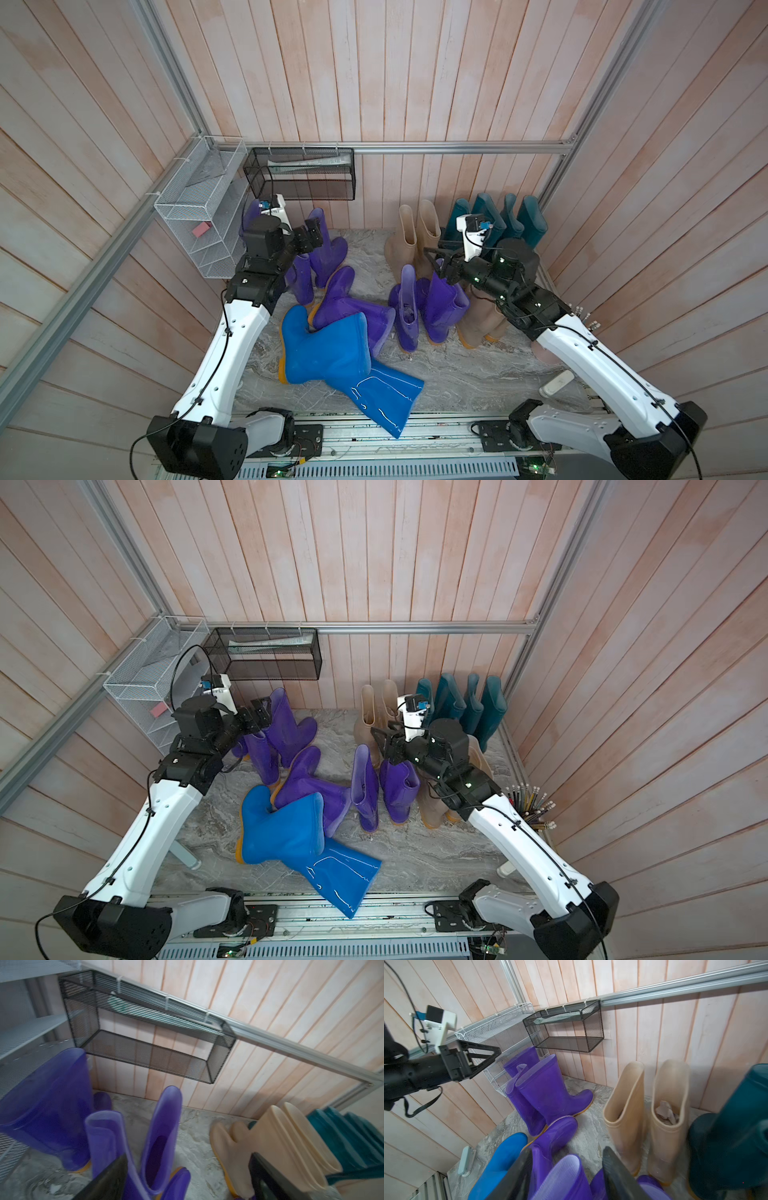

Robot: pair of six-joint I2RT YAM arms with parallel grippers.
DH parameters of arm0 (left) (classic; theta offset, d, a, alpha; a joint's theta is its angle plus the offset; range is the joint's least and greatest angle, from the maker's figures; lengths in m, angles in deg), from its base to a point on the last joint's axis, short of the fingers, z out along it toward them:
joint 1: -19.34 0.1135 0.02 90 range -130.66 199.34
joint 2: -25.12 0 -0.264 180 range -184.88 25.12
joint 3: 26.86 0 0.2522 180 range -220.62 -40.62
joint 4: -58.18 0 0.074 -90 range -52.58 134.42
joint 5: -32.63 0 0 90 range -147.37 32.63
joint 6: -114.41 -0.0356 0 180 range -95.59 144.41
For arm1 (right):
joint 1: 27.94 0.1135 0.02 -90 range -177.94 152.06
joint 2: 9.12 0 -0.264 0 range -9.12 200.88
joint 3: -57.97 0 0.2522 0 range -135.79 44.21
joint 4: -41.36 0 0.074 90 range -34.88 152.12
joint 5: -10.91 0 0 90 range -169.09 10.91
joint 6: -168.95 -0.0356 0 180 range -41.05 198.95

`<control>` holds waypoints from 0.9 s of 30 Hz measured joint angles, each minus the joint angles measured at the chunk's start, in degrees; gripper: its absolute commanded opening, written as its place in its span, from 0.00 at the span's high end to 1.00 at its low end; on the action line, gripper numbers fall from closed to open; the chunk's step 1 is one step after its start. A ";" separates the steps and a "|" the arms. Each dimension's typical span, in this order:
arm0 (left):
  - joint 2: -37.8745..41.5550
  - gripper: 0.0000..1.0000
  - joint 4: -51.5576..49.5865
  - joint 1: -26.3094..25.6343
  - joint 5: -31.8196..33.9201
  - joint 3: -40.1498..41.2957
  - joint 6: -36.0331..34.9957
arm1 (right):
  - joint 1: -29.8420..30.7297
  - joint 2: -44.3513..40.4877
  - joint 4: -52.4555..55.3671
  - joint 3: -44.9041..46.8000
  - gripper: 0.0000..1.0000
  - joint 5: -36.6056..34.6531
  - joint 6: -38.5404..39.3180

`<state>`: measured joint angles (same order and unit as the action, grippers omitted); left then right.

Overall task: Match and arrange rain boots in pairs
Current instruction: Pair a pair of rain boots at the corner of the board.

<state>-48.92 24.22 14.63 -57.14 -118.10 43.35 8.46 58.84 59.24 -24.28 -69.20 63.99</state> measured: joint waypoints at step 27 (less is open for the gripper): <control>-25.66 1.00 -9.79 9.33 -9.49 -16.83 -4.72 | 0.68 1.38 -2.45 2.12 0.37 -1.44 4.04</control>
<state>-74.58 14.43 23.96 -66.63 -134.93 38.63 9.14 60.22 56.80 -22.16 -70.64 68.04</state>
